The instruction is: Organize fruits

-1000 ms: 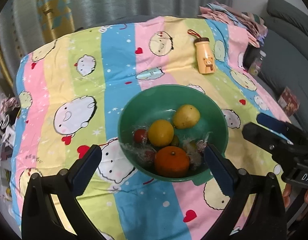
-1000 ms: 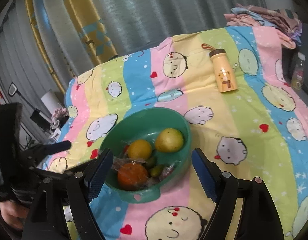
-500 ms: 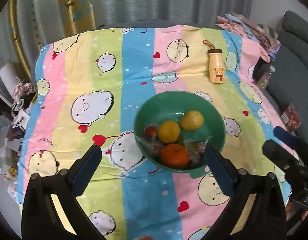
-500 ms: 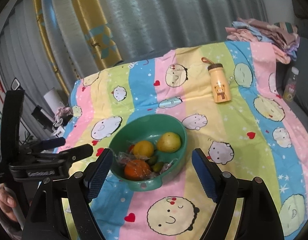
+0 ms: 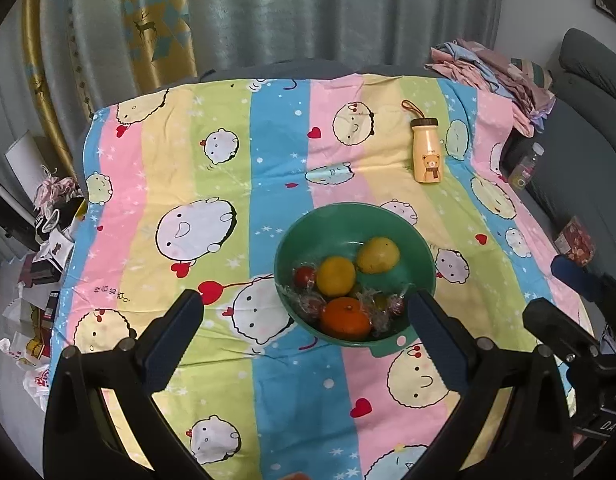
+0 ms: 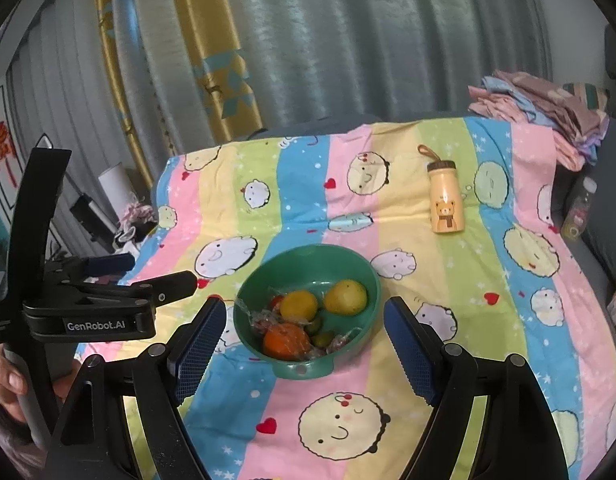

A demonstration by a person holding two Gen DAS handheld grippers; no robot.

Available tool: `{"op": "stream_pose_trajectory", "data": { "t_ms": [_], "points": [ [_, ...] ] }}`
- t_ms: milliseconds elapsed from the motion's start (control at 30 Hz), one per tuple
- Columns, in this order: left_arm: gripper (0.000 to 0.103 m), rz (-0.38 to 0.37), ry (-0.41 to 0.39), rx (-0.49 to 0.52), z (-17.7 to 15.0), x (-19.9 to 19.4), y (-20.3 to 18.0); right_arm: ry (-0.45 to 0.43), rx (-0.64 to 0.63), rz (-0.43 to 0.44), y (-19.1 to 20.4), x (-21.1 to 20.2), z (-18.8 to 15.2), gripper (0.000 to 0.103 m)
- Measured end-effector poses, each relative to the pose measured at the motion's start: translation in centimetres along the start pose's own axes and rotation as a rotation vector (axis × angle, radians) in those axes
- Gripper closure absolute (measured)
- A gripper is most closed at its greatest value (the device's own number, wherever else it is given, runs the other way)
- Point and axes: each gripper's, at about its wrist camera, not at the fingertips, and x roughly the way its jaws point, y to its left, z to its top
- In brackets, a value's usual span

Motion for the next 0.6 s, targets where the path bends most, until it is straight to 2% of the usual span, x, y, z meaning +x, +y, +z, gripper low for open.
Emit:
{"op": "stream_pose_trajectory", "data": {
  "t_ms": [600],
  "points": [
    [0.0,-0.011,-0.034,-0.026,0.33,-0.97,0.27,0.005,-0.009,0.006,0.65,-0.13,0.26,0.021]
  ]
}}
